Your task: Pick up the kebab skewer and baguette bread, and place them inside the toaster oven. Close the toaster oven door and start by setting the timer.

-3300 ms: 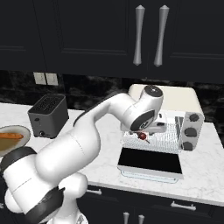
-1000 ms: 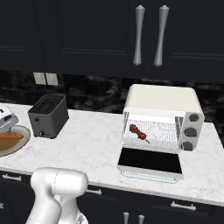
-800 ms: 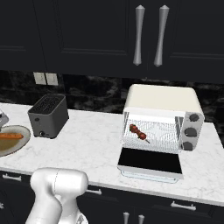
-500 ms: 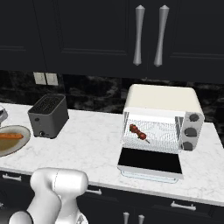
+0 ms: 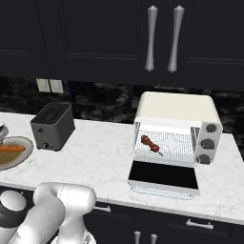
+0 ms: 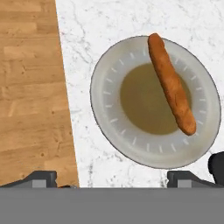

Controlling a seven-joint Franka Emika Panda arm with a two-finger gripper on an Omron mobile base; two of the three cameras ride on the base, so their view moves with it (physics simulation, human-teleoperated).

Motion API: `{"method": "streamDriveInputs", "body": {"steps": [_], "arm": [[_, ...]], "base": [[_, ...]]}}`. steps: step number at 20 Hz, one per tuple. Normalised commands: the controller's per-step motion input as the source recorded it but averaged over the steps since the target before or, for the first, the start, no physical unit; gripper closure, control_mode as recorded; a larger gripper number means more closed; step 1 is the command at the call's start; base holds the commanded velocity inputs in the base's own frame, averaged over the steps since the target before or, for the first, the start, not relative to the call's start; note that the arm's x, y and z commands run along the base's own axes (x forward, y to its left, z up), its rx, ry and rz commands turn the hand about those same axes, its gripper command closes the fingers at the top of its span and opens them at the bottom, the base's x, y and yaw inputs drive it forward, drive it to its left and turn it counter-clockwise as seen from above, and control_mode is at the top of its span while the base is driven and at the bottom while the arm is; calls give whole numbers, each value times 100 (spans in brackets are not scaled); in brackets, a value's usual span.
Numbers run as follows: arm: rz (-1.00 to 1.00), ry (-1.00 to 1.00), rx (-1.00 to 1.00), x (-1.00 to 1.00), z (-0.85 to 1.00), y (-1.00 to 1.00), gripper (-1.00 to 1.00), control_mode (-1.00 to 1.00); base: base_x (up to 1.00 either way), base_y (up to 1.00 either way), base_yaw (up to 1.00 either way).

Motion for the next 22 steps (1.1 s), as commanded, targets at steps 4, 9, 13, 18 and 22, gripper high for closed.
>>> {"method": "streamDriveInputs", "body": {"steps": [4,9,13,18,22], "arm": [[0,0,-10,62,-38,33,-100,-100],[0,-7,-6,56,-35,2,-100,-100],[0,-9,-1,42,-18,39,-100,-100],[0,-9,0,39,-22,32,-100,-100],[0,0,0,38,-20,8,-100,-100]], "base": [[0,0,0],[0,0,0],[0,0,0],[0,0,0],[0,0,0]]}}
